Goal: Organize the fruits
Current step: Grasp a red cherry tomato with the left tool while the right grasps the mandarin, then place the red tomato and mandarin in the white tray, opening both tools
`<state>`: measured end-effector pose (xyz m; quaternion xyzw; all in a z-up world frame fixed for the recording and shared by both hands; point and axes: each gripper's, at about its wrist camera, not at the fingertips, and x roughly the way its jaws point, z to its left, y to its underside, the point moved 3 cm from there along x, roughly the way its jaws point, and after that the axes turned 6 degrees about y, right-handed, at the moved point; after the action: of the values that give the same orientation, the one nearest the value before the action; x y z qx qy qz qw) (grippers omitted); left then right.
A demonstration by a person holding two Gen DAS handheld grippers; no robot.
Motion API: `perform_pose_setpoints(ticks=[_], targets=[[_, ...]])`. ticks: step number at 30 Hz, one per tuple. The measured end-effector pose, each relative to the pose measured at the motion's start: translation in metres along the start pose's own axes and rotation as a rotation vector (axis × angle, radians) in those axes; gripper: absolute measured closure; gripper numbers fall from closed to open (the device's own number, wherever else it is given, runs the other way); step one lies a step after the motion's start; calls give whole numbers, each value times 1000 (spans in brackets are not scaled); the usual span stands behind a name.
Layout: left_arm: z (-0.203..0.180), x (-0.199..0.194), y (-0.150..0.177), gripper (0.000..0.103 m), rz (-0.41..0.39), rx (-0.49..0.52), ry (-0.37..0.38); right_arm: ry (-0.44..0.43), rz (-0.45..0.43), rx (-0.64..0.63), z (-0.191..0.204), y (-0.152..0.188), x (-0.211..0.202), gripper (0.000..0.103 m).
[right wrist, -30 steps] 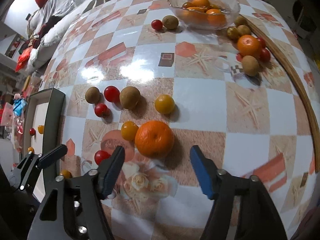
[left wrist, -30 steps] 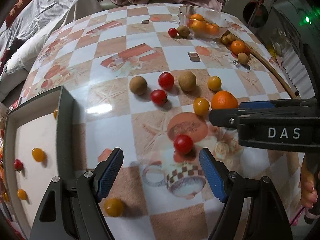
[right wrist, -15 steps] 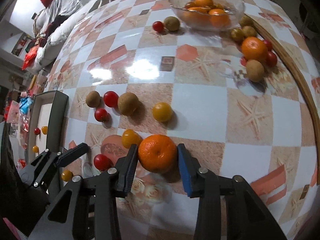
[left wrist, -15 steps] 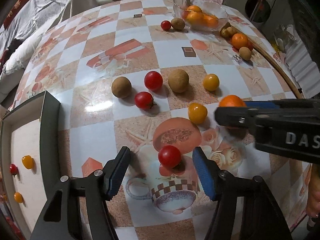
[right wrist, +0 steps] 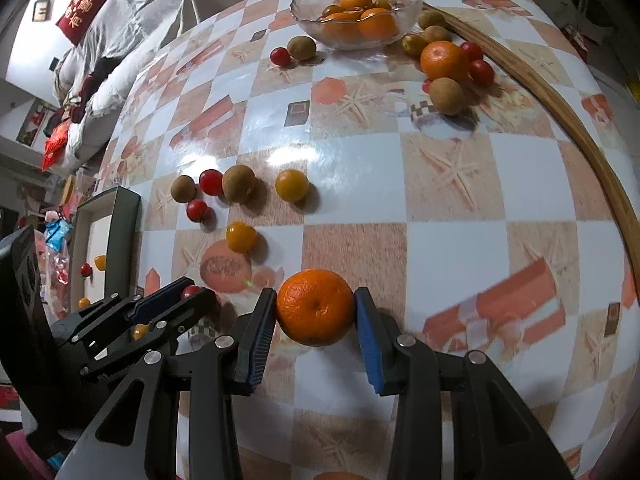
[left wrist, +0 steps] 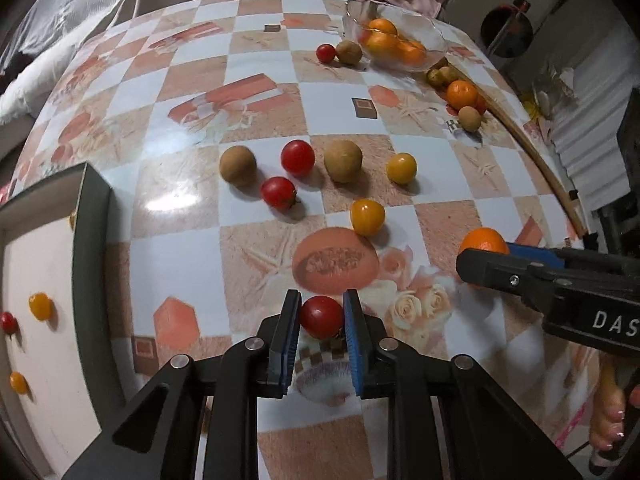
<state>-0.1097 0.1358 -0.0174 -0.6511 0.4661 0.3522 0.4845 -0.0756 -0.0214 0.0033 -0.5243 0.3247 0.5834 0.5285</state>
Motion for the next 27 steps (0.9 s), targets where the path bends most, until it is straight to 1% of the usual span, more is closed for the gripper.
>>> perform_pose_setpoints(ticks=[8, 13, 19, 27], targets=[[13, -26, 10, 80, -27, -22, 0, 1, 4, -13, 13, 10, -5, 60], [27, -43, 15, 80, -51, -46, -3, -4, 1, -36, 30, 12, -8, 60], [46, -63, 23, 80, -81, -79, -10, -15, 1, -78, 60, 14, -8, 60], [86, -96, 41, 80, -125, -147, -37, -36, 6, -166, 116, 15, -5, 60]])
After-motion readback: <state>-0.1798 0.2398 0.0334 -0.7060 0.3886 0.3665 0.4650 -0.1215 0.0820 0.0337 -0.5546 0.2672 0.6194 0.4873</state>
